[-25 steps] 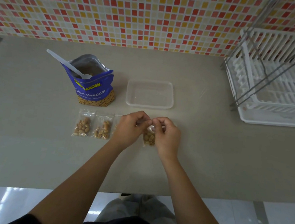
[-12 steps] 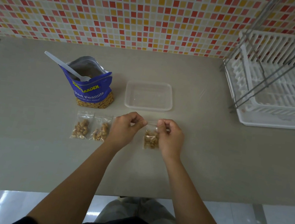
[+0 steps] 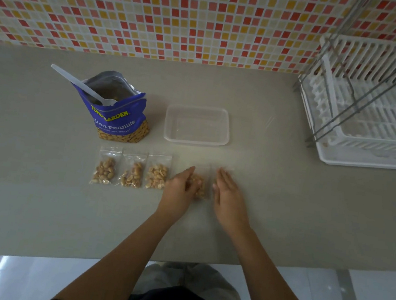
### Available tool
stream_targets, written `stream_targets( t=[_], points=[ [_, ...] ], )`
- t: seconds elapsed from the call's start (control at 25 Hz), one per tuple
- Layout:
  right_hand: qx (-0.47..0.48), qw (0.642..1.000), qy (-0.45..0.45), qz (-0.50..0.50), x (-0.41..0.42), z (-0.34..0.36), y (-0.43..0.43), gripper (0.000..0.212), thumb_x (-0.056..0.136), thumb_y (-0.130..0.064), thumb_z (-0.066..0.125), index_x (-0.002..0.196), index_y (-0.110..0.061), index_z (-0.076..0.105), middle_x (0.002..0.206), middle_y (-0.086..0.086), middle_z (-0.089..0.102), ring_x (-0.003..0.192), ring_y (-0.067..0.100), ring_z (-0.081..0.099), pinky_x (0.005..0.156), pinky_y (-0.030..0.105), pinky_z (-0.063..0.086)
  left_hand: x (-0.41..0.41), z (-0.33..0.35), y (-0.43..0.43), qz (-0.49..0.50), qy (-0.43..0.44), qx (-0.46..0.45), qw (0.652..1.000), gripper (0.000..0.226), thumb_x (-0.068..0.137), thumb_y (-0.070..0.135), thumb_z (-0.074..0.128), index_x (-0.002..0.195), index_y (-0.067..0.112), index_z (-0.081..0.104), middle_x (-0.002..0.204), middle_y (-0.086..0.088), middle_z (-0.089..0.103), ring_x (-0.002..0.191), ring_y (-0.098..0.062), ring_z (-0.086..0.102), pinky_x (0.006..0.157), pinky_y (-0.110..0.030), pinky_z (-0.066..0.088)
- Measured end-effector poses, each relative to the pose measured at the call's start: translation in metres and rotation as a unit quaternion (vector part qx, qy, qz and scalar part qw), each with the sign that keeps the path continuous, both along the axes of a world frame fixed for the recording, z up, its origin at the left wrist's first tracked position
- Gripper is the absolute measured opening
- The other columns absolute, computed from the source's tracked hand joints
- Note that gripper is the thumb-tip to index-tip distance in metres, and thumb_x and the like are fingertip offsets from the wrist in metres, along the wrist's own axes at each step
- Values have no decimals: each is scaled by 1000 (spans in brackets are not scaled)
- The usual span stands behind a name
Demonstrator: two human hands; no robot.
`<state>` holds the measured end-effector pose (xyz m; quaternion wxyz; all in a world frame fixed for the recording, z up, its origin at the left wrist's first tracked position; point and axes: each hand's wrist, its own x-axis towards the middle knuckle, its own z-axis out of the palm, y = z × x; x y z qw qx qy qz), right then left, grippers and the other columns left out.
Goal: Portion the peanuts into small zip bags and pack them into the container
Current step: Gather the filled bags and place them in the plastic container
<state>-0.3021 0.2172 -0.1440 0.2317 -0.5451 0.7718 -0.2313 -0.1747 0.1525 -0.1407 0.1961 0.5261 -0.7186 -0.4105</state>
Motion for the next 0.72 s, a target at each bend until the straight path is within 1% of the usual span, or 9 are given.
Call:
stream_targets(
  t=[0.08,0.16,0.2,0.28,0.36,0.48,0.56,0.64,0.72],
  points=[
    [25,999,16,21,2,-11,4,51,98,-27,24,143,-3,26,152,16,26,143,27,20,114,27,9,-9,-6,6,-26,-25,-58,998,48,90,16,57,134,1,44,98,-22,66,86,-30,61,72,-22,37],
    [35,998,38,18,1,-16,6,61,96,-41,11,144,-4,22,154,14,19,145,25,13,115,25,3,-14,-10,10,-20,-37,-74,996,49,91,14,57,134,-3,42,101,-26,64,90,-36,61,77,-29,41],
    [35,998,50,18,0,-18,8,68,95,-48,4,144,-5,22,155,13,18,145,25,11,115,25,1,-17,-11,13,-12,-40,-75,996,48,90,13,57,133,-4,43,101,-26,64,89,-37,61,78,-33,44],
    [31,996,82,28,0,-20,10,80,89,-55,-6,144,-6,24,155,13,18,145,28,11,116,31,4,-19,-15,15,-2,-55,-105,993,44,87,11,59,126,-7,50,91,-25,67,80,-39,62,73,-35,48],
    [40,991,114,53,0,-21,9,75,89,-52,-3,145,-10,23,156,10,16,145,27,9,117,38,8,-18,-21,15,6,-88,-160,983,38,80,13,60,113,-6,61,82,-23,67,72,-38,62,69,-35,50],
    [48,987,135,78,1,-22,8,68,88,-43,3,144,-14,27,156,6,18,145,26,10,117,45,16,-13,-23,15,10,-111,-194,975,34,83,23,50,103,2,68,88,-24,60,76,-39,60,67,-39,57],
    [55,986,138,76,2,-20,9,67,88,-42,5,144,-13,30,156,7,20,145,27,12,117,46,15,-8,-20,14,-4,-114,-203,972,40,86,27,43,106,2,67,97,-25,59,84,-39,61,72,-41,56],
    [51,986,142,67,5,-16,7,63,90,-39,10,141,-11,35,154,9,26,143,29,18,115,46,15,2,-14,8,-1,-107,-195,975,43,89,27,40,115,1,62,111,-27,58,97,-41,59,83,-42,52],
    [20,986,147,70,15,-9,-5,54,93,-33,22,134,-7,46,145,13,42,136,31,36,109,48,28,18,-7,-3,21,-106,-190,976,44,90,25,38,120,-1,58,121,-28,57,106,-41,57,91,-43,49]
  ],
)
